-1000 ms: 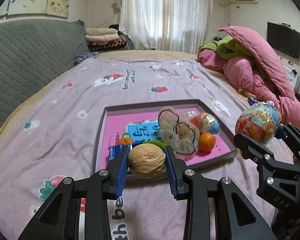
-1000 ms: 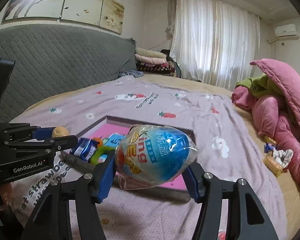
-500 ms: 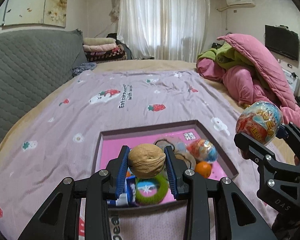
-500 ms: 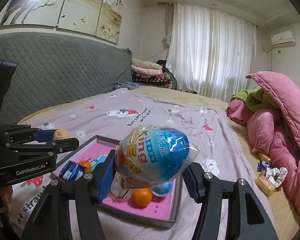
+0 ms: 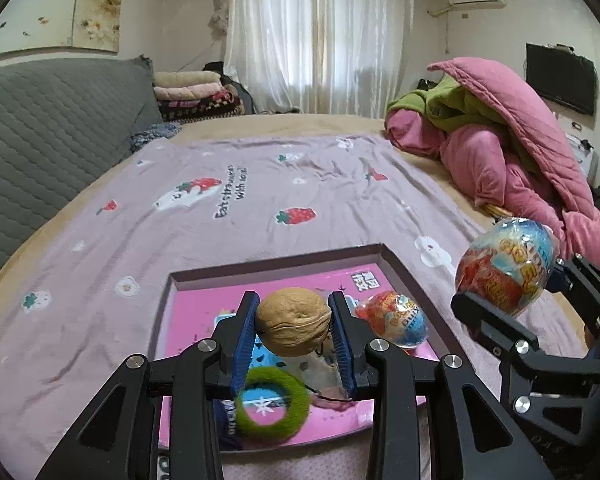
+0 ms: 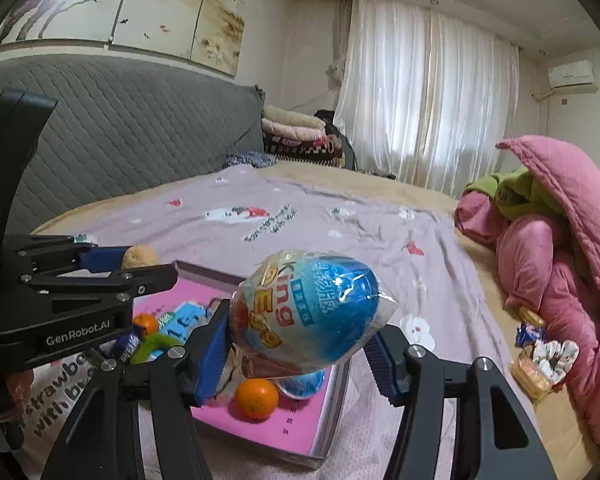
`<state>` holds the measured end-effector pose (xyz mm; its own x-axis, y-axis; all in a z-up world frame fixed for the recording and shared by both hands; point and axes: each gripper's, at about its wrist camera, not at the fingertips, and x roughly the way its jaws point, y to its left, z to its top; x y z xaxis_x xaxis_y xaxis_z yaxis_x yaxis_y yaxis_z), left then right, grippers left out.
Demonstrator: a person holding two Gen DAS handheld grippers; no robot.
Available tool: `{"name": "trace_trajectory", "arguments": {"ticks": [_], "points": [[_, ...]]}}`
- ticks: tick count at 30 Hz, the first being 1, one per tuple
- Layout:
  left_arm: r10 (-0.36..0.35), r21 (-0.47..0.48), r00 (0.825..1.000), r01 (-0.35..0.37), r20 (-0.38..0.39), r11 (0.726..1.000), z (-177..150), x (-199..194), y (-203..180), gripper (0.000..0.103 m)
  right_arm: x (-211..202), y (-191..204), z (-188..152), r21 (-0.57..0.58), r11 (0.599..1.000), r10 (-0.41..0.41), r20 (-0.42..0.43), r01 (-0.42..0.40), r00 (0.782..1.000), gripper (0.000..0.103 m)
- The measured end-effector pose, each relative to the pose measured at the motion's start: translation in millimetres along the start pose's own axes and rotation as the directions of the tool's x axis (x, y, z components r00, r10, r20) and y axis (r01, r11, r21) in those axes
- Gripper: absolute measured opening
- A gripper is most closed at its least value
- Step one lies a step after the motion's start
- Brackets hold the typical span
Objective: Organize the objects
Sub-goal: 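Lower the walnut into the tray with the left gripper while the right lowers the egg beside the orange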
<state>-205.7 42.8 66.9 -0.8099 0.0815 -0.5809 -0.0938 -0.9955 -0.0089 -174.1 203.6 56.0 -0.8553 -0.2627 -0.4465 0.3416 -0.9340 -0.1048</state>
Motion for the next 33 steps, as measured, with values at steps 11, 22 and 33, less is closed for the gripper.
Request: {"name": "trace_trajectory", "arguments": {"ticks": [11,22,33], "points": [[-0.011,0.000,0.998,0.011,-0.057,1.000,-19.9,27.2,-4.2,0.036,22.4,-5.5,-18.3,0.009,1.000,0.005,-0.079,-0.005,0.997,0.061],[-0.026,0.017,0.996,0.028,-0.090,0.999,-35.9,41.1,-9.9,0.036,36.2,-7.5,-35.4,-0.001,1.000,0.000,-0.145,0.000,0.989,0.061],[-0.035,0.029,0.994,0.038,-0.102,0.999,-42.4,49.3,-16.7,0.036,38.7,-8.8,-43.2,-0.003,1.000,-0.003,-0.178,0.002,0.984,0.061]]}}
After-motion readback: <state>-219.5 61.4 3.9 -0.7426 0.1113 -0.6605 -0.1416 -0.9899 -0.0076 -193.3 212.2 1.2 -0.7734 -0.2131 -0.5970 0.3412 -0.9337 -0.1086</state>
